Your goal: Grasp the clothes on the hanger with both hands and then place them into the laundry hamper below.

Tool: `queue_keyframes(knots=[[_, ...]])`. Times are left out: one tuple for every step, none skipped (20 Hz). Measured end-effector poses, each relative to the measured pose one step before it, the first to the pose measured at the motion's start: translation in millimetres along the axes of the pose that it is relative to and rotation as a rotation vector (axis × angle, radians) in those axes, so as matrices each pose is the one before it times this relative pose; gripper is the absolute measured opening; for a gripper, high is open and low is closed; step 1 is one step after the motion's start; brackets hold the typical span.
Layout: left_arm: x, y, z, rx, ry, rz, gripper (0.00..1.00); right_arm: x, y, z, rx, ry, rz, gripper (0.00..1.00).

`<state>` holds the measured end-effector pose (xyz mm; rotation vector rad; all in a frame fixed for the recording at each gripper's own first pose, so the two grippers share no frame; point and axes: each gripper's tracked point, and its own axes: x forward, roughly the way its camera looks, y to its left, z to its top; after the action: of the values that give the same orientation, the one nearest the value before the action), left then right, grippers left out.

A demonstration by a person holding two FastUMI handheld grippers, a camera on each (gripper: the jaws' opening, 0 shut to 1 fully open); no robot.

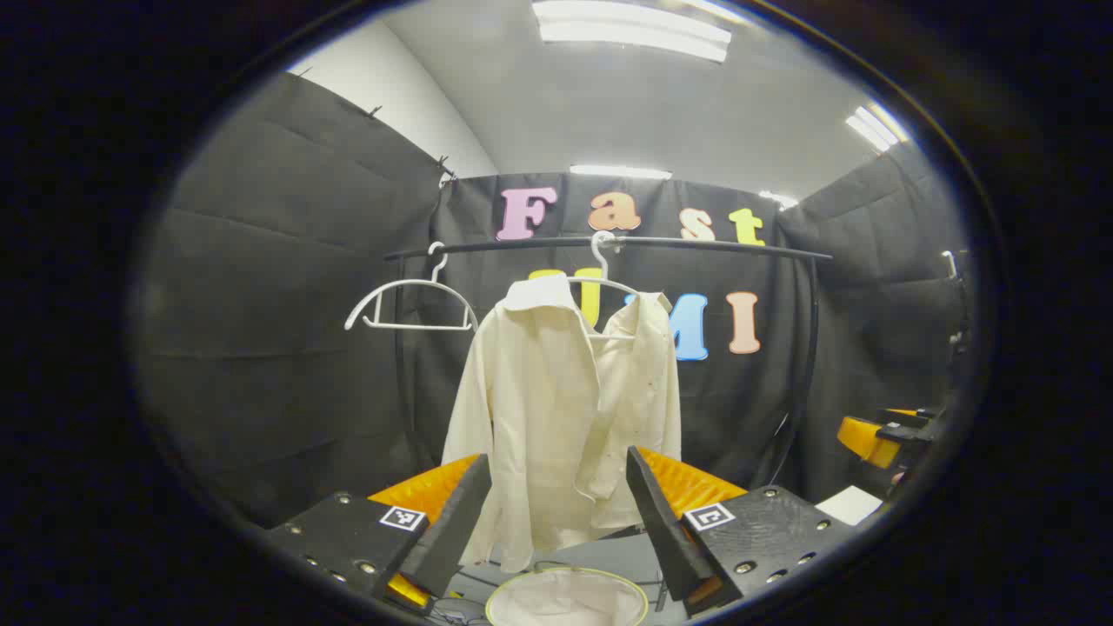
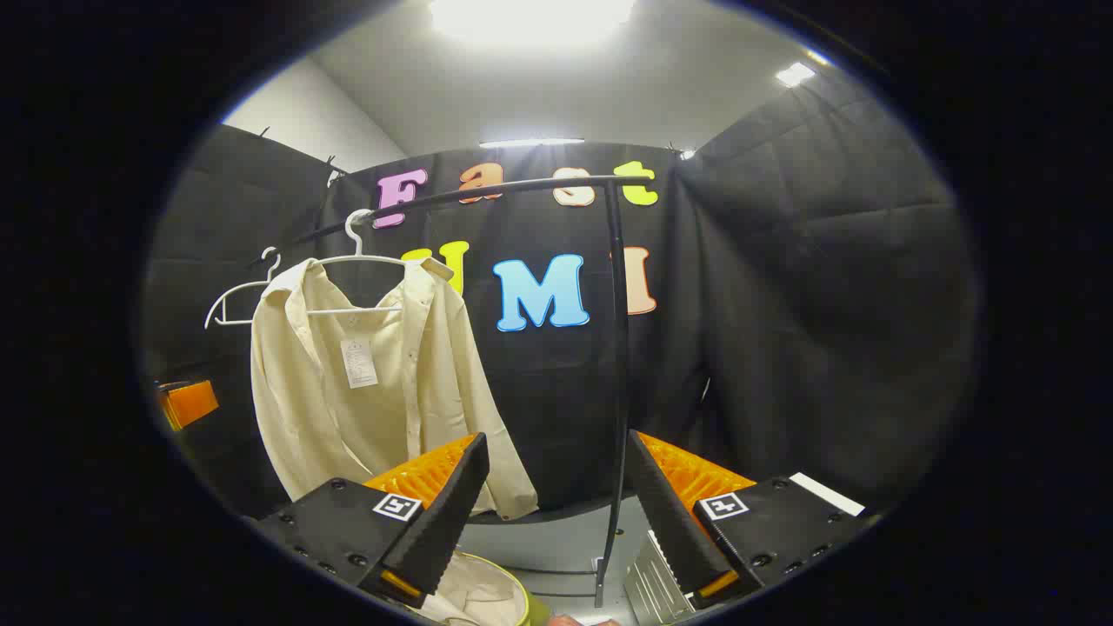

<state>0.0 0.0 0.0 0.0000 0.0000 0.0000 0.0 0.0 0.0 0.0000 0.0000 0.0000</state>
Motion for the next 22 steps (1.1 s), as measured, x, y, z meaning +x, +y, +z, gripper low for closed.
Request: queue_keyframes(knots=[[-2.38, -1.84, 2.05, 0.0026, -0.00437, -0.00378, 0.91, 0.33, 0.59, -1.54, 0.0047, 0.00528, -0.00055, 1.0], [-1.14, -0.53, 0.43, 0.00629, -0.00472, -0.00235, 0.91, -0.52, 0.39, -0.82, 0.00513, 0.00459, 0.00072, 0.99], [-2.09, 0.04, 0.65, 0.00885, -0.00183, 0.00042, 0.91, -0.62, 1.14, -1.65, 0.00438, 0.0031, 0.00191, 0.99], [-1.46, 0.18, -1.1, 0.00853, -0.00052, 0.00059, 0.91, -1.14, 1.79, -0.61, 0.00249, 0.00274, 0.00392, 0.98], [0.1, -0.24, -1.05, 0.00592, 0.00141, -0.00218, 0.92, -1.54, 1.08, -0.99, -0.00023, -0.00077, 0.00405, 0.98], [0.85, -0.03, -1.98, 0.00408, 0.00211, -0.00112, 0.92, -1.45, 0.54, 0.25, -0.00203, -0.00317, 0.00333, 0.98], [-0.2, -0.21, -0.78, 0.00197, 0.00228, -0.00157, 0.92, 0.18, 2.44, -0.15, -0.00299, -0.00069, 0.00458, 0.98], [-1.03, -0.28, -1.24, 0.00097, 0.00278, -0.00099, 0.91, -0.23, 2.74, -1.03, -0.00177, 0.00378, 0.00542, 0.98], [-0.62, -0.08, -0.44, 0.00085, 0.00331, -0.00179, 0.91, -1.48, 1.15, -2.16, -0.00014, 0.00452, 0.00462, 0.98], [-1.41, -0.21, -1.1, 0.00169, 0.00412, -0.00083, 0.91, -0.75, 1.02, -0.58, 0.00085, 0.00378, 0.00412, 0.98], [-0.62, -0.01, -0.06, 0.00258, 0.00154, -0.00185, 0.9, -0.5, 0.89, -1.09, -0.00066, 0.00245, 0.0036, 0.98], [-0.11, -0.19, -0.96, 0.00299, -0.00055, -0.00206, 0.93, -0.37, 1.12, 0.3, -0.0029, 0.00087, 0.00204, 0.98], [0.11, 0.11, 0.19, 0.00282, -0.00195, -0.00042, 0.93, -0.59, 0.67, 0.0, -0.00409, -0.00001, 0.00211, 0.98], [-0.23, -0.21, -0.43, 0.00059, -0.0025, -0.0007, 0.92, -0.43, 1.1, 1.08, -0.00453, -0.00032, 0.0026, 0.98], [0.15, 0.02, 0.22, -0.00175, -0.00127, 0.00041, 0.92, -0.47, -0.61, -0.44, -0.00399, -0.0007, 0.00165, 0.98], [-0.98, -0.27, -0.21, -0.00483, 0.00029, 0.00139, 0.92, -0.97, -0.94, -0.03, -0.00278, 0.00255, 0.00076, 0.98], [-0.28, -0.61, 0.07, -0.00718, 0.0023, 0.00071, 0.93, -0.71, -0.21, -1.04, -0.00174, 0.0052, 0.00247, 0.98], [-1.0, 0.13, -0.01, -0.00902, 0.00454, 0.00075, 0.9, -0.66, -0.01, -0.29, -0.00126, 0.00577, 0.00188, 0.98], [-0.2, 0.7, -0.7, -0.00952, 0.00215, 0.00046, 0.93, -0.12, 0.48, 0.71, -0.00262, 0.00286, 0.00129, 0.98], [1.97, 0.78, -2.43, -0.00825, -0.00116, -0.00118, 0.93, 0.63, -0.53, 1.82, -0.00463, -0.00022, 0.00003, 0.98], [1.06, -0.55, 0.97, -0.00505, -0.00221, -0.00187, 0.93, 0.43, -0.14, 1.07, -0.00406, 0.00044, 0.00046, 0.98], [-0.59, -0.66, 1.39, -0.0018, -0.00309, -0.00161, 0.91, 0.76, -0.12, 1.98, -0.00347, -0.00028, 0.00212, 0.98]])
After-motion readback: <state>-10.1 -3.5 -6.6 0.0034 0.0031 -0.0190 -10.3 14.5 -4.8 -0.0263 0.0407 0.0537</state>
